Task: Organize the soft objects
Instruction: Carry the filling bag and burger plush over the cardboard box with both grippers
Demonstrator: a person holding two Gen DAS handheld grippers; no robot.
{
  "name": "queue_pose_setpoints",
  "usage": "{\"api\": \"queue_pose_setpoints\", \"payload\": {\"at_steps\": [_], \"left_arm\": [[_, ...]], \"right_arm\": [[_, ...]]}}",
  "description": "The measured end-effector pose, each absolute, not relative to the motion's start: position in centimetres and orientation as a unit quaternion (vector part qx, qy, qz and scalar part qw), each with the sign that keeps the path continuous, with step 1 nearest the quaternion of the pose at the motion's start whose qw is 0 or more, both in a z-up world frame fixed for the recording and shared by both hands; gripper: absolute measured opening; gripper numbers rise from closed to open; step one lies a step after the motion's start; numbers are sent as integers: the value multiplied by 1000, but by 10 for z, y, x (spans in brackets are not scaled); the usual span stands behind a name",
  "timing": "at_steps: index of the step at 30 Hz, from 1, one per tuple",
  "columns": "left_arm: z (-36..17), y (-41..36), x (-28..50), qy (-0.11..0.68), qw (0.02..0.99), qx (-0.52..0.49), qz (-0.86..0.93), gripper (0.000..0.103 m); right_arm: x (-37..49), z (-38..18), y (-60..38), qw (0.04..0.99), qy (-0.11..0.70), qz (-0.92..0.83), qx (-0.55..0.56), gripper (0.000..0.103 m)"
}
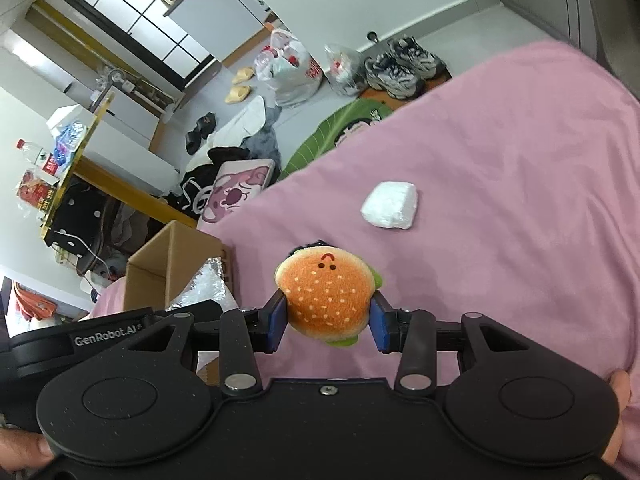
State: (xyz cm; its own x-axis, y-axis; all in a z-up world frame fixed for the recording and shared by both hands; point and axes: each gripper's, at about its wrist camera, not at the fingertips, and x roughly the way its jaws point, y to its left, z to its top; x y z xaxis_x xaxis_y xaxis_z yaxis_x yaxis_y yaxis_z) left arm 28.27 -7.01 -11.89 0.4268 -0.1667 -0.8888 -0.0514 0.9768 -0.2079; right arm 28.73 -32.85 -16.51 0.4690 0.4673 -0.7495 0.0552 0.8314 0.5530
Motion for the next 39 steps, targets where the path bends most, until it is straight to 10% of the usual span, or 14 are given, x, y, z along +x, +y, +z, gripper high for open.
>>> {"api": "queue_pose_setpoints", "payload": {"at_steps": [39], "left_arm": [[-73,64,261,469,865,-175,-18,30]], "right_arm": [[281,-108,-222,854,461,151,190,42]]}}
